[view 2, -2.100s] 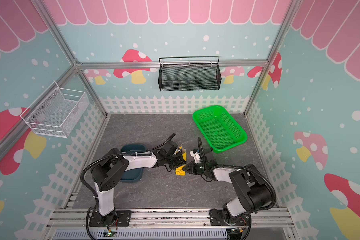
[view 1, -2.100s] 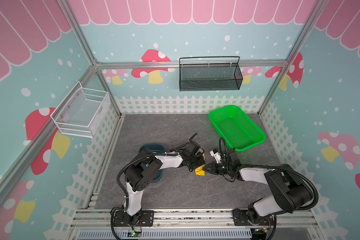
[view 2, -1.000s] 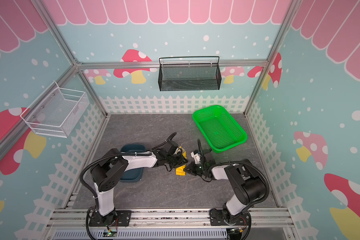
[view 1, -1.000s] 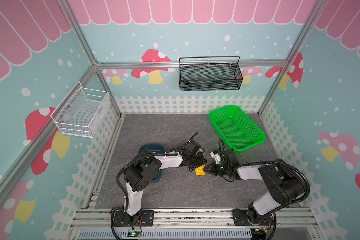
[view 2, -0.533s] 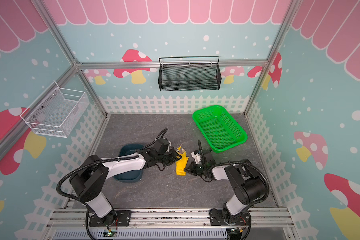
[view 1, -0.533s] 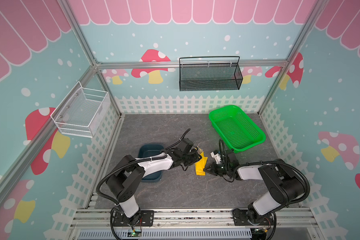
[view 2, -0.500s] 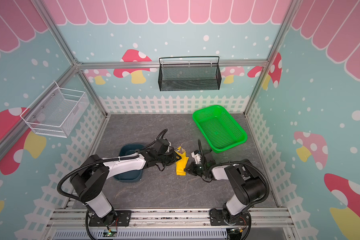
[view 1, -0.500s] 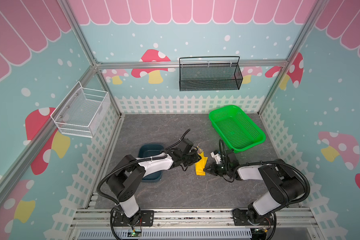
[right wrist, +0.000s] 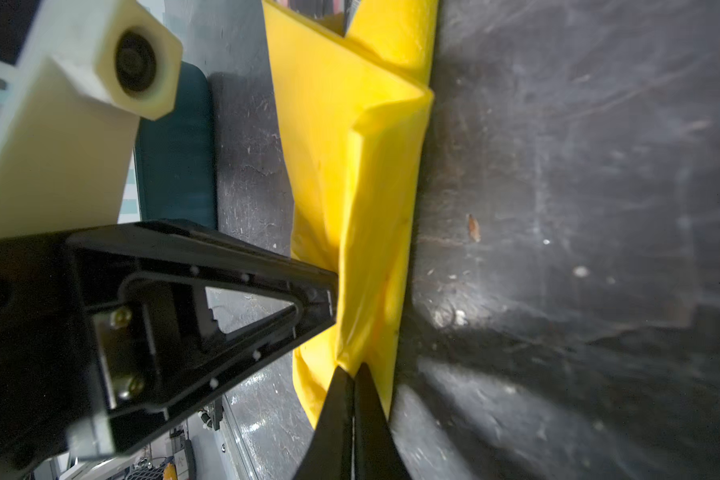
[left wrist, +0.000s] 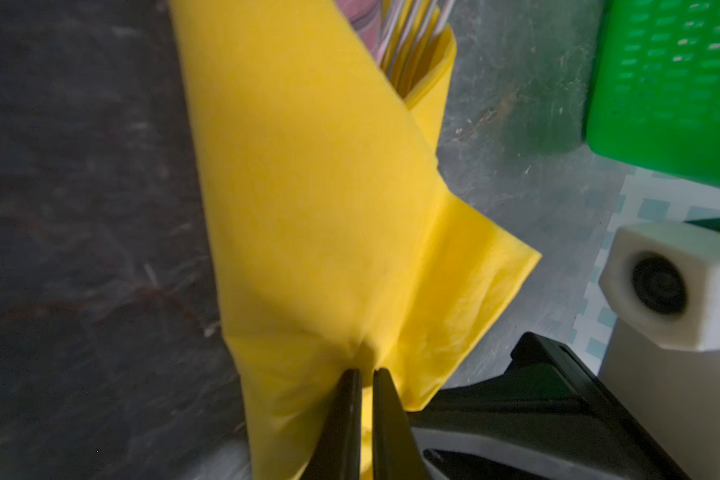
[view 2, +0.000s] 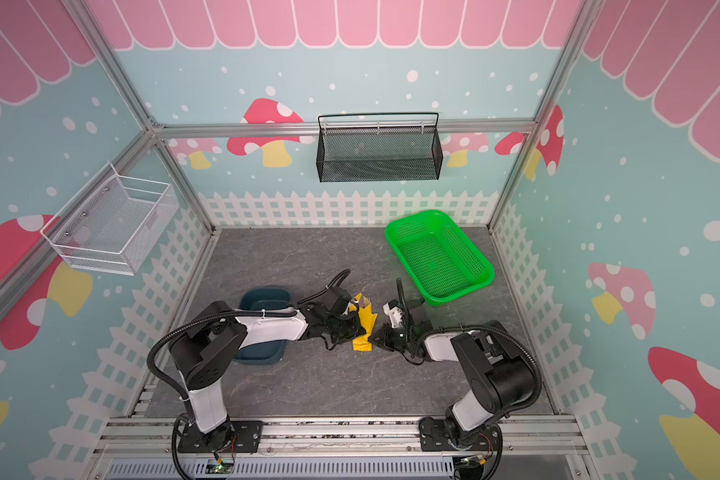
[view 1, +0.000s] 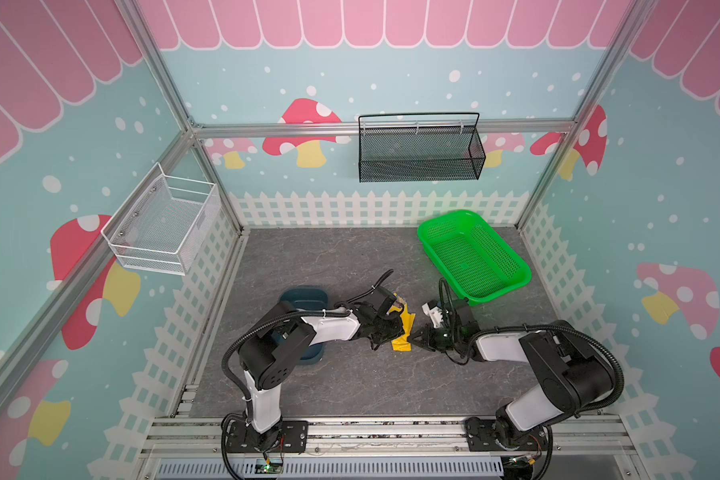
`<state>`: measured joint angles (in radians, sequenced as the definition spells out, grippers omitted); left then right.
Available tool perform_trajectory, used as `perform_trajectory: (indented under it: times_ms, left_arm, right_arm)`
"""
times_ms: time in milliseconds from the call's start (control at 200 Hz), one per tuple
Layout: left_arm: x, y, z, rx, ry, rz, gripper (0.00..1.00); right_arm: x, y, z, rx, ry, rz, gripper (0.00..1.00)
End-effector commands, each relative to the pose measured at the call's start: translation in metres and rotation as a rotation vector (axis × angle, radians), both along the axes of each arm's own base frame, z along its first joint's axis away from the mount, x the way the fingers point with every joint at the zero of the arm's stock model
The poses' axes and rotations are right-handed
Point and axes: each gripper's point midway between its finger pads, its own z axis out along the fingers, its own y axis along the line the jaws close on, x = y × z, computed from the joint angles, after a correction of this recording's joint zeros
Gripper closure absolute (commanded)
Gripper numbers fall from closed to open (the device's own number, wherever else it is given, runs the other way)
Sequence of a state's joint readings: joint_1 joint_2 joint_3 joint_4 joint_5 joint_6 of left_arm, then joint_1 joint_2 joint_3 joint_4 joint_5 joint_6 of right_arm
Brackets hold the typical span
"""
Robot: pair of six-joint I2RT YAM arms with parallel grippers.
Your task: Place the utensils on the paper napkin and roll it up
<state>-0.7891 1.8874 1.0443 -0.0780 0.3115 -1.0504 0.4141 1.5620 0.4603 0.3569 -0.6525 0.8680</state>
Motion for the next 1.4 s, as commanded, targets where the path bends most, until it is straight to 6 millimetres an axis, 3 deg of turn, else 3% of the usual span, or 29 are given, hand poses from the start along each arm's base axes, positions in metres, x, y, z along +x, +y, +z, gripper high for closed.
perform_trajectory:
  times_ms: [0,290,530,625,771,891,1036,1171,1391]
  left_arm:
    - [-0.003,0.0,-0.006,0.018,0.01,-0.014,0.89]
    - [-0.005,-0.001,-0.009,0.018,0.015,-0.022,0.9]
    - [-0.004,-0.004,-0.009,0.006,0.017,-0.024,0.9]
    - [-0.004,-0.005,-0.009,0.004,0.016,-0.024,0.9]
    - [-0.004,-0.006,-0.006,-0.002,0.008,-0.026,0.9]
    - [-0.002,-0.005,0.0,-0.011,-0.011,-0.021,0.88]
    - [0.002,-0.004,0.013,-0.028,-0.057,-0.008,0.79]
    - [0.008,0.01,0.022,0.004,-0.097,0.043,0.68]
    - [0.015,0.027,0.025,0.039,-0.108,0.099,0.65]
  right_arm:
    - [0.002,-0.005,0.003,-0.013,-0.01,-0.029,0.88]
    - [0.018,-0.012,0.003,-0.017,0.006,-0.098,0.65]
    - [0.026,-0.006,0.002,0.007,0.001,-0.088,0.63]
    - [0.03,-0.006,0.0,-0.004,-0.007,-0.089,0.67]
    - [0.033,-0.006,0.0,-0.009,-0.016,-0.088,0.86]
    - [0.033,-0.009,0.006,-0.024,-0.043,-0.096,0.94]
    - [0.029,-0.012,0.012,-0.026,-0.068,-0.097,0.99]
    - [0.025,-0.015,0.014,-0.03,-0.076,-0.101,1.0]
    - [0.018,-0.022,0.001,-0.061,-0.035,-0.131,1.0]
